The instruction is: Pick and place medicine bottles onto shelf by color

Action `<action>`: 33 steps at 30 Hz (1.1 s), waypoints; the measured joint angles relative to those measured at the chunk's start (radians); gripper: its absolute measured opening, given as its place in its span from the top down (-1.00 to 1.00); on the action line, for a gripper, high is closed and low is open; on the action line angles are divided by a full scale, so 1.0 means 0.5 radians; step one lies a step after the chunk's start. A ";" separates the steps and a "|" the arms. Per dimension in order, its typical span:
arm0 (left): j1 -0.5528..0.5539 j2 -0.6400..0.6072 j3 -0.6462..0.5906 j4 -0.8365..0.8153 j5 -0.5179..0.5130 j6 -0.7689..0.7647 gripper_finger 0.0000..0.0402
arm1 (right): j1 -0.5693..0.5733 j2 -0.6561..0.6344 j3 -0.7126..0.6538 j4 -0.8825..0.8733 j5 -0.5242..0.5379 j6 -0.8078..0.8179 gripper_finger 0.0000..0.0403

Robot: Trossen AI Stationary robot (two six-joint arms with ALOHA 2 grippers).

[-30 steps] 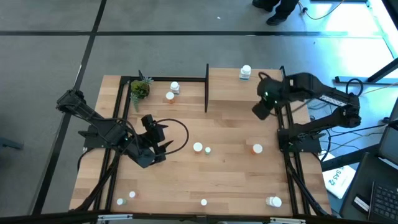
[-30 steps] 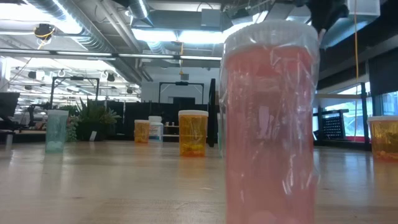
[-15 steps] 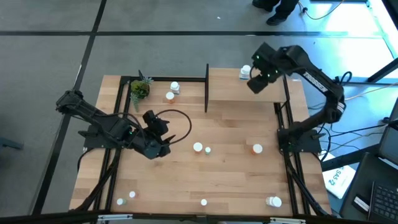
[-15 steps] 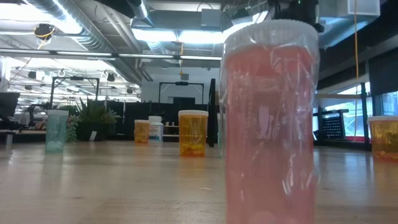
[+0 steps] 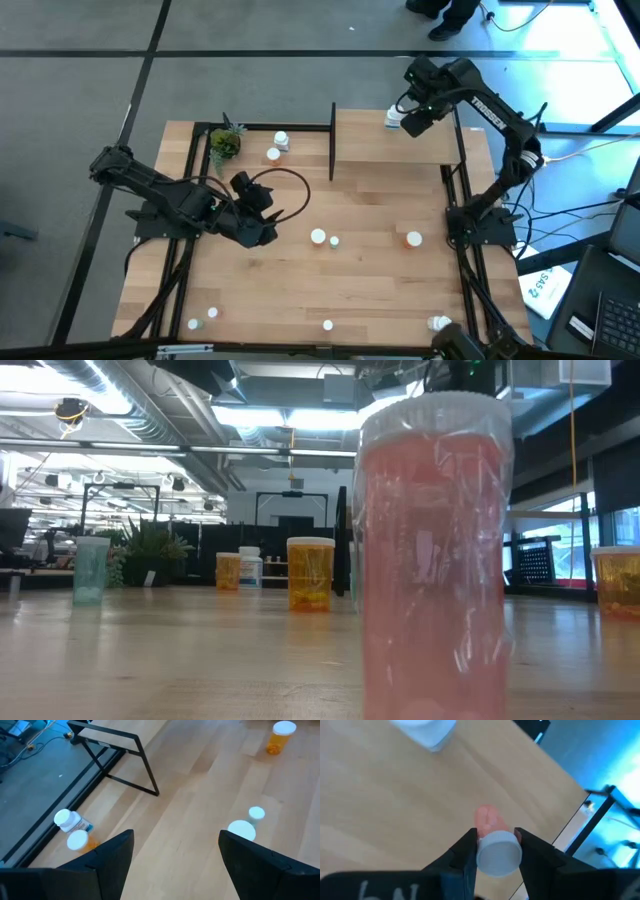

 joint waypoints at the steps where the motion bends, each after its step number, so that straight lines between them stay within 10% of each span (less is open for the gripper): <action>1: 0.000 0.000 0.000 0.000 0.000 0.000 -0.42 | -0.012 0.017 0.000 0.018 0.021 -0.013 0.40; 33: -0.001 0.000 0.000 0.003 -0.001 0.000 -0.42 | -0.326 0.097 -0.002 0.032 0.038 0.329 0.40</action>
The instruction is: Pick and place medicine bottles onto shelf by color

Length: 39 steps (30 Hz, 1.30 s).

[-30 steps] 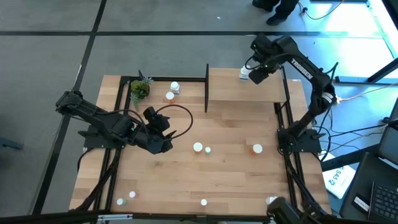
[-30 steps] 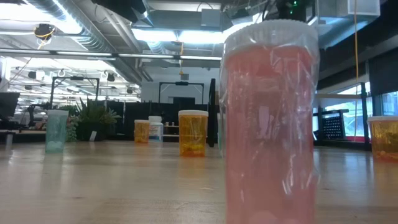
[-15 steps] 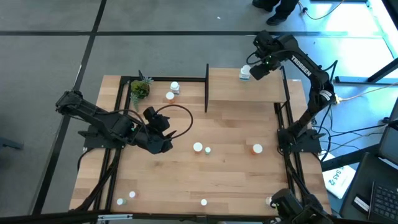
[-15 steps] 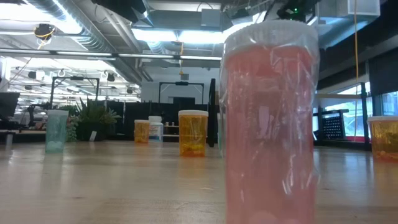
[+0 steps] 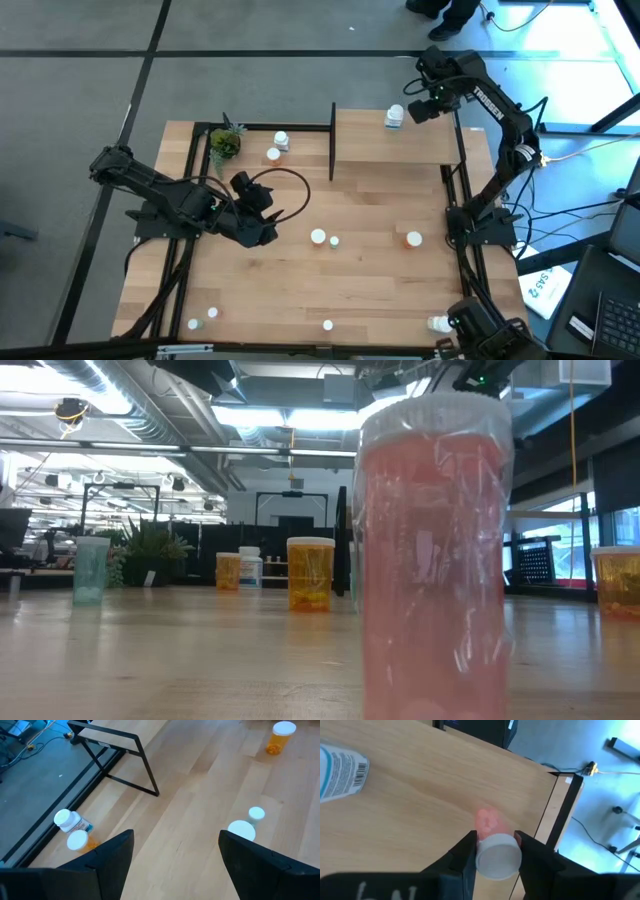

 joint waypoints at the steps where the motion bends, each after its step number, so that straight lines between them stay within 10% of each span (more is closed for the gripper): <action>1: 0.000 0.000 0.000 0.000 0.000 0.000 -0.42 | -0.001 0.000 0.000 0.001 -0.005 0.002 0.40; 39: -0.001 0.000 0.000 0.000 0.001 0.000 -0.42 | -0.017 0.003 -0.001 0.019 -0.114 -0.051 0.40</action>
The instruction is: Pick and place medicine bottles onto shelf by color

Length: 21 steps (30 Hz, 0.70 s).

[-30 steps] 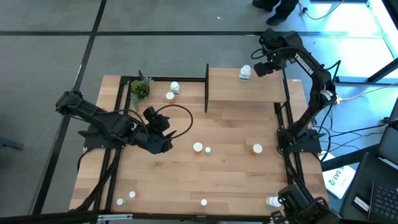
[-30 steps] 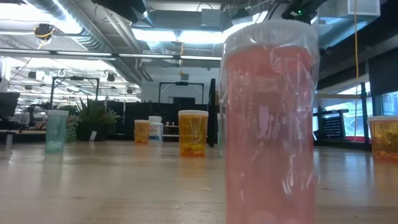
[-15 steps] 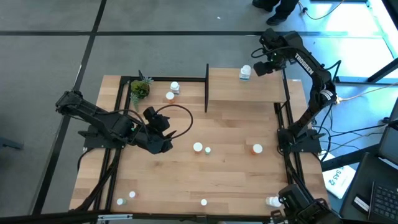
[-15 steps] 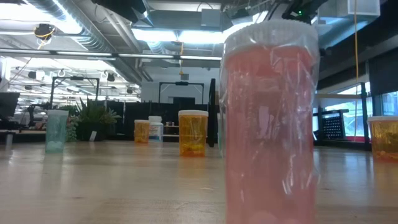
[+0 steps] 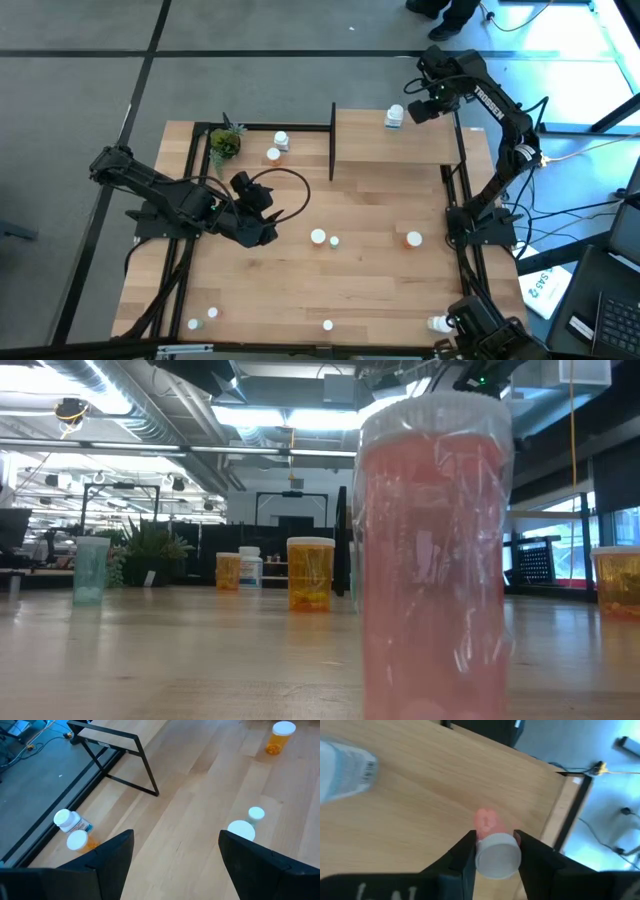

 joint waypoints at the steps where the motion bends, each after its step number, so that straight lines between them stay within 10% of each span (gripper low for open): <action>1: 0.000 0.000 -0.001 0.001 0.000 0.000 -0.42 | 0.001 0.000 0.000 0.011 -0.031 0.028 0.40; 21: 0.000 0.000 0.000 0.000 0.001 0.000 -0.42 | -0.021 0.002 0.000 0.044 -0.156 0.349 0.40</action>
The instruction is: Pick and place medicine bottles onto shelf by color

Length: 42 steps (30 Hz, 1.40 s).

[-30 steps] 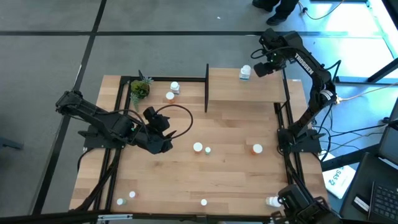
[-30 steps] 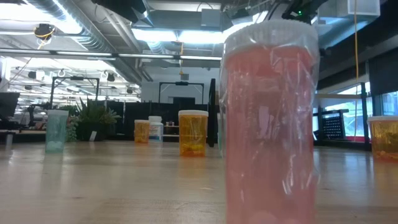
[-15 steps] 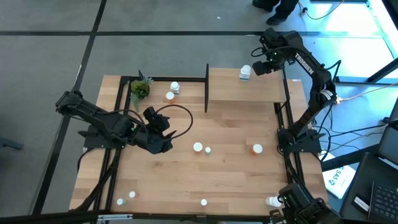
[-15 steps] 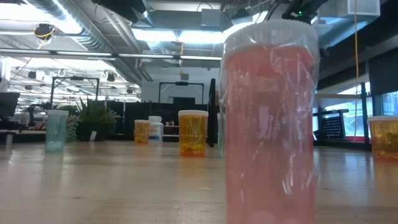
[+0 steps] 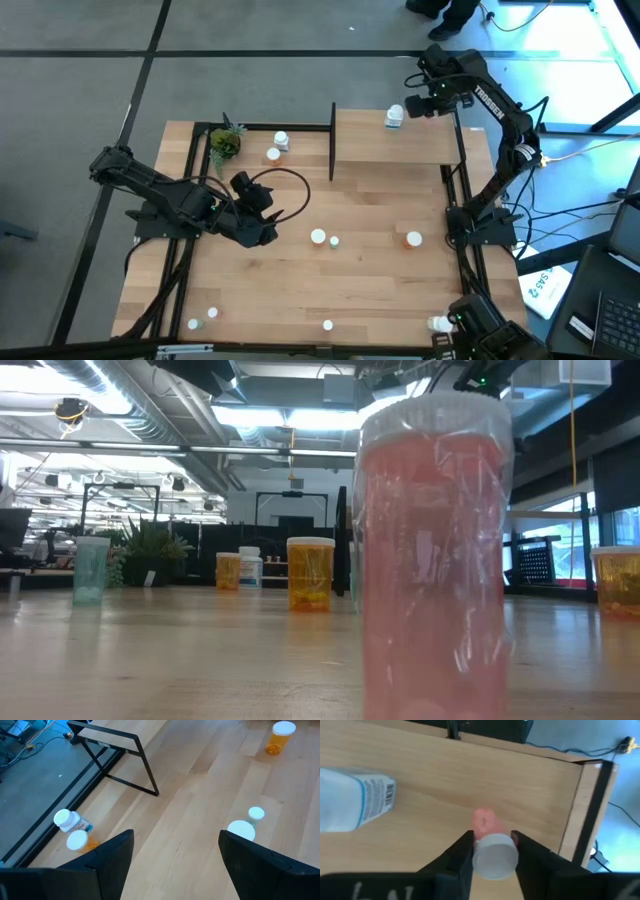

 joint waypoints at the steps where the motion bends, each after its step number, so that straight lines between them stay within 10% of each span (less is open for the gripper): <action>1: 0.000 0.000 0.000 0.000 0.000 0.000 -0.42 | 0.000 0.000 0.000 -0.001 -0.014 0.000 0.40; 42: -0.015 0.000 0.000 0.000 0.008 -0.004 -0.42 | -0.005 -0.006 -0.201 0.159 0.070 0.018 0.40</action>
